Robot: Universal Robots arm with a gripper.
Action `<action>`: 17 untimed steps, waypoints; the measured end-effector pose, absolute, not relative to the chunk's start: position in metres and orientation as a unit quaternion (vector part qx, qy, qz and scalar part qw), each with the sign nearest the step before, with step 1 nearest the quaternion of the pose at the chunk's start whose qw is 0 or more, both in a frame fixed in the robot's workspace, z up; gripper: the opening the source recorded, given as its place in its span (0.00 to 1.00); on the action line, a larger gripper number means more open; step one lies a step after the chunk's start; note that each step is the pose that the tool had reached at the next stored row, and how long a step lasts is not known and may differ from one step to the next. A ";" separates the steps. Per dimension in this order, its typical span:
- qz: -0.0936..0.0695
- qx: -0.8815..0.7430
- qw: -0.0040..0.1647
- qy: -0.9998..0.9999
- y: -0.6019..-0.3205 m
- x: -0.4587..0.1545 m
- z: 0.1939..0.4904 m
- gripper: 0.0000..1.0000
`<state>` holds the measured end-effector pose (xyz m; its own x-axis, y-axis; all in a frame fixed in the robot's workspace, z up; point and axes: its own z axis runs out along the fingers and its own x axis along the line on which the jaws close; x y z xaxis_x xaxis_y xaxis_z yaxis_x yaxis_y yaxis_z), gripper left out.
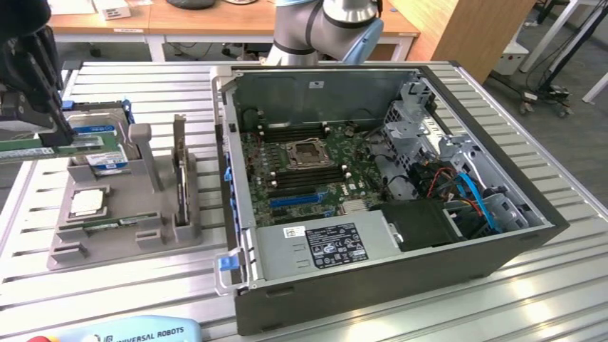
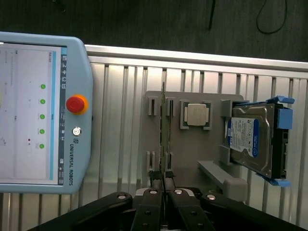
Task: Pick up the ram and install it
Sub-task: 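Pick up the ram and move it above insertion slot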
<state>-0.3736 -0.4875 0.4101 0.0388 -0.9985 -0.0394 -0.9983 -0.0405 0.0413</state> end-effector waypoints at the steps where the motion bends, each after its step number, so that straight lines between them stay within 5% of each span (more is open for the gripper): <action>1: -0.028 0.721 0.001 -0.693 -0.488 -0.374 0.412 0.12; 17: -0.029 0.721 0.001 -0.693 -0.488 -0.360 0.418 0.12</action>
